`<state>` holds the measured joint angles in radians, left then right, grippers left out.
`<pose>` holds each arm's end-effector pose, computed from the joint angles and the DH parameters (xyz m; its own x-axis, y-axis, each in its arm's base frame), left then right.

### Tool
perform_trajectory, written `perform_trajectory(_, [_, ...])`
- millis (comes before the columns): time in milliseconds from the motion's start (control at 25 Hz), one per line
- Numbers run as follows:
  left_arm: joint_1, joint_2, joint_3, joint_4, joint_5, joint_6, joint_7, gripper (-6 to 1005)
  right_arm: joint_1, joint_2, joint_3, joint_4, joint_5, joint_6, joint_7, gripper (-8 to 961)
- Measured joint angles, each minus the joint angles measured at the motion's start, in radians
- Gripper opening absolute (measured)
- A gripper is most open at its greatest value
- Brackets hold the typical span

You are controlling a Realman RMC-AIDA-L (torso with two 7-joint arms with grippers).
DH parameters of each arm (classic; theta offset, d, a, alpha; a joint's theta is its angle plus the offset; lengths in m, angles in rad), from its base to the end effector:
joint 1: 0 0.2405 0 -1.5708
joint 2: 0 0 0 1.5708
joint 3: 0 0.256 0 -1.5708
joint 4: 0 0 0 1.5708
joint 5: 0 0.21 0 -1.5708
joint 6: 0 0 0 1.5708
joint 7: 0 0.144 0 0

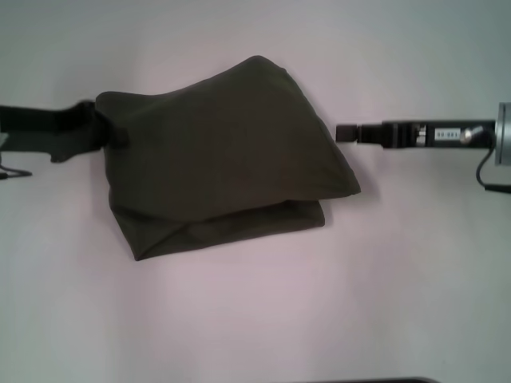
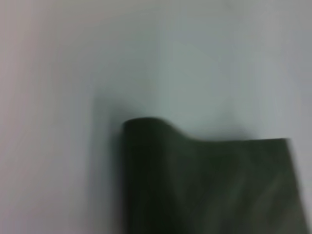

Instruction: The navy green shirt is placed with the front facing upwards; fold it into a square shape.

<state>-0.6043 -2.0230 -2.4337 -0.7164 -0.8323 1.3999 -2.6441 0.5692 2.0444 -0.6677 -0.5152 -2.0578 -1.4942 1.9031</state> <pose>-0.2891 0.3612 0.0186 -0.0351 0.9384 0.3438 0.9989 0.0225 0.0404 0.2754 0.3316 -0.0138 0.4073 -0.7909 -0.4568 -0.8442 -0.5168 0.1421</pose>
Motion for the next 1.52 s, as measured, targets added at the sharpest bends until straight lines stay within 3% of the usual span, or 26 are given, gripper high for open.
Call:
perform_trajectory(200, [0.003,0.005,-0.078,-0.019,-0.026,0.067,0.052,2,0.072,-0.014,0.008,-0.013,0.003,0.089,0.18,0])
perform_trajectory(320, [0.004,0.006,-0.081,-0.027,-0.027,0.071,0.061,2,0.15,-0.032,-0.016,0.003,-0.014,0.226,0.355,2])
perform_trajectory(520, [0.003,0.005,-0.083,-0.066,-0.029,0.087,0.078,2,0.291,-0.055,-0.101,0.048,-0.111,0.343,0.568,3])
perform_trajectory(720, [0.02,0.013,-0.086,-0.13,-0.03,0.111,0.073,2,0.376,-0.039,-0.132,0.051,-0.159,0.343,0.676,3])
perform_trajectory(920, [0.044,0.024,-0.088,-0.168,-0.03,0.161,0.075,2,0.415,-0.016,-0.206,0.067,-0.16,0.303,0.733,3])
perform_trajectory(1160, [0.059,0.021,-0.081,-0.199,-0.03,0.203,0.105,2,0.422,-0.008,-0.247,0.129,-0.161,0.334,0.829,3])
perform_trajectory(1520, [0.052,0.015,-0.074,-0.195,-0.027,0.214,0.152,1,0.415,0.004,-0.24,0.143,-0.155,0.507,0.858,3])
